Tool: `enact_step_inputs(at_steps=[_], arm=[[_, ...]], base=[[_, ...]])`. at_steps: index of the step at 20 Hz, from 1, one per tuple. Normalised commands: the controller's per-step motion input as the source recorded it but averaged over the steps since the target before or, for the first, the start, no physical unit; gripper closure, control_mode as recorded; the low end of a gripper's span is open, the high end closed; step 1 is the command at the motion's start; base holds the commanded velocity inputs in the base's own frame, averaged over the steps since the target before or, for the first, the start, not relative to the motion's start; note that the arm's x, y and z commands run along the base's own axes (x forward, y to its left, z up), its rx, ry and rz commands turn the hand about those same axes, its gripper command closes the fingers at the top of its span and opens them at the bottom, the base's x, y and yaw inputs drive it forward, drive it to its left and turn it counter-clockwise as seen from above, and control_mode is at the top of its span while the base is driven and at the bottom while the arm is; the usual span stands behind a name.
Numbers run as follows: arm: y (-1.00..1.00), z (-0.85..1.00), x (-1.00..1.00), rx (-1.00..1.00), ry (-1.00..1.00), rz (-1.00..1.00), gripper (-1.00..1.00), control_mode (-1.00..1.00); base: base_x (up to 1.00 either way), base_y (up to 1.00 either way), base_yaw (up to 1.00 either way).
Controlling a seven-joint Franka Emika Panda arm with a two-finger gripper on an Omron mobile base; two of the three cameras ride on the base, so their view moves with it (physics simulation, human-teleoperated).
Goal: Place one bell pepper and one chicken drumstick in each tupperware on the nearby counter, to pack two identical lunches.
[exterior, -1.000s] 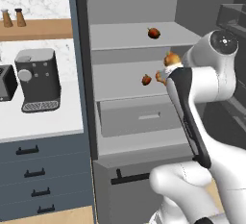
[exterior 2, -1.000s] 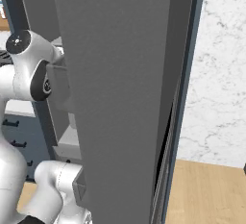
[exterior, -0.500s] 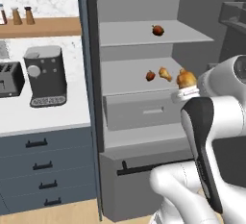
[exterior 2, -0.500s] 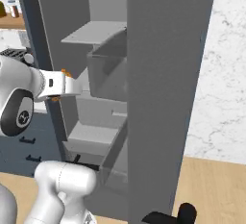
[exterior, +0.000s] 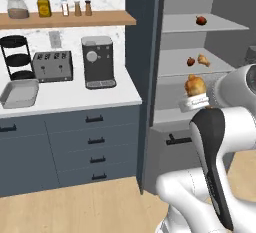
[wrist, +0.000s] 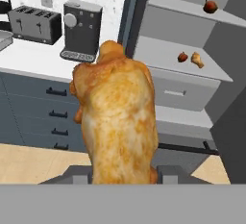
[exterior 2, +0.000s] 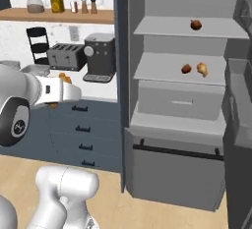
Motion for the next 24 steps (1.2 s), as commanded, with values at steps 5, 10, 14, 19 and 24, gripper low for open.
enact_step_inputs(at_steps=[5,10,14,19,24], arm=[[0.0,0.0,0.0,0.0,0.0,0.0,1.0,1.0],[0.0,0.0,0.0,0.0,0.0,0.0,1.0,1.0],[0.0,0.0,0.0,0.0,0.0,0.0,1.0,1.0],[0.0,0.0,0.0,0.0,0.0,0.0,1.0,1.0],[0.0,0.0,0.0,0.0,0.0,0.0,1.0,1.0]], base=[[-0.09,1.0,0.0],[0.31,1.0,0.0],[0.46,1.0,0.0],[0.64,1.0,0.0],[0.88,1.0,0.0]])
